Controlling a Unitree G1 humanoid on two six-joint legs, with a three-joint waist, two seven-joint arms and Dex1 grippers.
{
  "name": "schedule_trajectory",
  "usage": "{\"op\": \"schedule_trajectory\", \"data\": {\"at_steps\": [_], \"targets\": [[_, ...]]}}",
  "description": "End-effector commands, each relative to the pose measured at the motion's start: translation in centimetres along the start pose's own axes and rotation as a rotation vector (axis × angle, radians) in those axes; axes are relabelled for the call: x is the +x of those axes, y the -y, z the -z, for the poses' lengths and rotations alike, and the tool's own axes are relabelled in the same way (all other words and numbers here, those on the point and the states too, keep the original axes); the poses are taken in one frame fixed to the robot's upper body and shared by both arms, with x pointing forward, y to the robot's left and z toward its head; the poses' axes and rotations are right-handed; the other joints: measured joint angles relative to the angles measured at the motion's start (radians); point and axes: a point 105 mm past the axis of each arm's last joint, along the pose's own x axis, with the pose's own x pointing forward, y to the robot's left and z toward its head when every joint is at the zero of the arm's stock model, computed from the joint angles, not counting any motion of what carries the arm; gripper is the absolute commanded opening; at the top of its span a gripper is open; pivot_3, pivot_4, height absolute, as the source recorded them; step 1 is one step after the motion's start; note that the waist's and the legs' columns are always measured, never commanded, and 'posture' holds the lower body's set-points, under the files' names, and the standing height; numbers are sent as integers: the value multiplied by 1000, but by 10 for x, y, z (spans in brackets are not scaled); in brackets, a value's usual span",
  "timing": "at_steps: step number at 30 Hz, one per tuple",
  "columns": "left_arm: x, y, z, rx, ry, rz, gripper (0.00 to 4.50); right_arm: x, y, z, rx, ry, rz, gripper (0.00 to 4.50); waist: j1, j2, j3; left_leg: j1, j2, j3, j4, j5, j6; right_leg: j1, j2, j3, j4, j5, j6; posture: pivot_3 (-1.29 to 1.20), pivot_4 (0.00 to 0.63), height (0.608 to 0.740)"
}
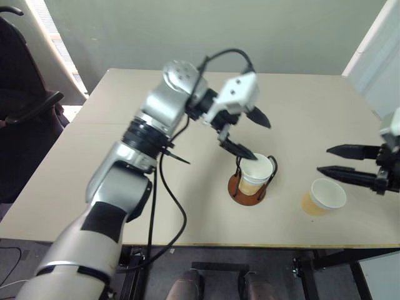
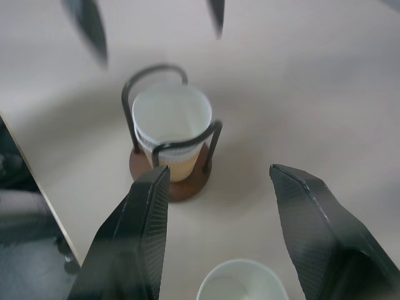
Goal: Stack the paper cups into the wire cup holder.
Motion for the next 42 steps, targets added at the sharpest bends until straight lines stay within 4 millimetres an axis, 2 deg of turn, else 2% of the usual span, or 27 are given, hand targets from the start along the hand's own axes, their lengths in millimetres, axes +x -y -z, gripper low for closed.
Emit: {"op": "schedule_trajectory", "data": {"at_steps": [1,4,8,14,18,25,28,36,39,42], "targets": [[-31,0,-2,-26,36,-83,4488,5,-8,19,-69,-154,1,2605,1,1,0,0,0,0,0,0,0,0,0,0,0,0,0,0,150,740],[-52,5,19,-87,-16,-159,4500,8,-9,36,-89,-240,-8,3181,1,1,-1,0,-1,0,0,-1,0,0,0,0,-1,-1,0,0,150,740],[-79,18,45,-164,-88,-241,4500,11,-1,49,-115,-298,12,4485,-1,1,-1,1,-1,0,1,-1,0,0,0,1,0,-1,0,0,150,740],[-91,35,59,-211,-90,-305,4500,19,4,70,-167,-382,-16,4485,3,1,-1,1,-1,-1,1,0,0,1,0,1,0,0,0,0,150,740],[-88,42,58,-202,-76,-306,4500,25,4,74,-182,-383,-52,4485,3,1,-1,1,-2,-1,1,0,0,1,0,1,0,0,0,0,150,740],[-87,43,55,-179,-64,-318,4500,39,5,93,-210,-435,-92,4485,0,1,-1,2,-1,-1,1,0,0,1,0,1,1,0,-1,0,150,740],[-88,43,55,-179,-69,-321,4500,47,3,92,-218,-420,-108,3885,-3,1,-1,2,-1,-1,1,0,0,1,0,1,1,1,-2,0,150,740],[-88,44,53,-176,-73,-320,4500,45,9,87,-254,-401,-115,1148,-3,1,-1,2,-1,-1,1,0,0,1,-1,1,1,1,-2,0,150,740],[-89,45,53,-176,-73,-314,4500,37,16,68,-304,-356,-104,82,-3,1,-1,2,-1,-1,1,0,0,1,-1,0,1,1,-2,0,150,740],[-88,47,53,-172,-71,-299,4500,26,28,28,-407,-279,-78,31,-6,1,-1,2,-1,-1,1,0,0,1,-1,1,1,1,-2,0,150,740]]}}
